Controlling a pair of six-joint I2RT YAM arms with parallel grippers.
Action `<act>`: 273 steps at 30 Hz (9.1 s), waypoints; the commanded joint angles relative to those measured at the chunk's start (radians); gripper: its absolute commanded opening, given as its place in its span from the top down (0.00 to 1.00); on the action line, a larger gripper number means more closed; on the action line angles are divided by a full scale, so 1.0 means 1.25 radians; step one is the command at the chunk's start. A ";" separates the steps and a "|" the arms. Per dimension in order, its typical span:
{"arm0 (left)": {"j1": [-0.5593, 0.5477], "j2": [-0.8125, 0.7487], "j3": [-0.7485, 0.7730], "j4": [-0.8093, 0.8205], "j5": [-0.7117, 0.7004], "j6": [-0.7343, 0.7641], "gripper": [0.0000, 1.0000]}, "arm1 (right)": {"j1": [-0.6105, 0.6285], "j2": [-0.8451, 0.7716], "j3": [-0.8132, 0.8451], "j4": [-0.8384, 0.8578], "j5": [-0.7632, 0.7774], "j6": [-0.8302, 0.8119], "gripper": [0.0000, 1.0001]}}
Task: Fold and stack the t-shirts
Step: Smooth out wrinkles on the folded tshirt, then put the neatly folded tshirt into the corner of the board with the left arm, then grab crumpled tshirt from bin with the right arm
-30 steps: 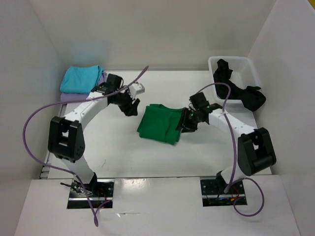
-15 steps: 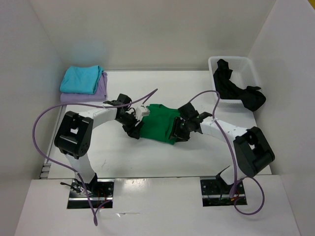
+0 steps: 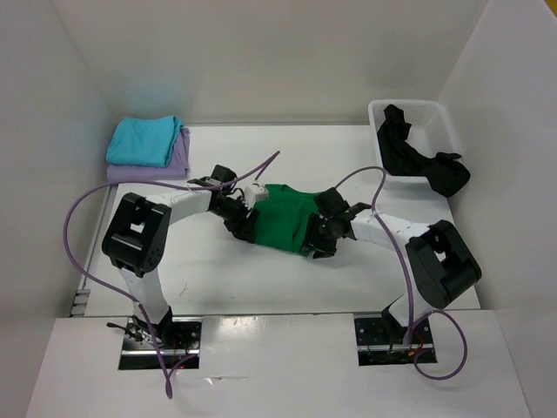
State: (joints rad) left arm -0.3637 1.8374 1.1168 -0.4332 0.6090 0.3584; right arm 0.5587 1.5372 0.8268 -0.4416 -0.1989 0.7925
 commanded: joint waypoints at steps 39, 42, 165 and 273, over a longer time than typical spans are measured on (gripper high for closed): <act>0.096 -0.133 0.103 -0.272 -0.018 0.118 0.37 | -0.041 -0.074 0.126 -0.255 0.060 -0.046 0.53; 0.096 -0.124 0.151 -0.219 -0.010 0.083 0.20 | -0.092 -0.081 0.168 -0.221 0.067 -0.067 0.49; -0.049 0.614 0.725 -0.284 0.178 -0.095 1.00 | -0.313 -0.054 0.314 -0.101 0.135 -0.173 0.19; 0.232 0.085 0.593 -0.379 0.065 0.177 0.01 | -0.523 0.517 1.267 -0.463 0.419 -0.341 0.00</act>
State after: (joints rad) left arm -0.0261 1.9362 1.9682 -1.0477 0.7204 0.5758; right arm -0.1249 2.0243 2.2436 -0.8913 0.2615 0.4225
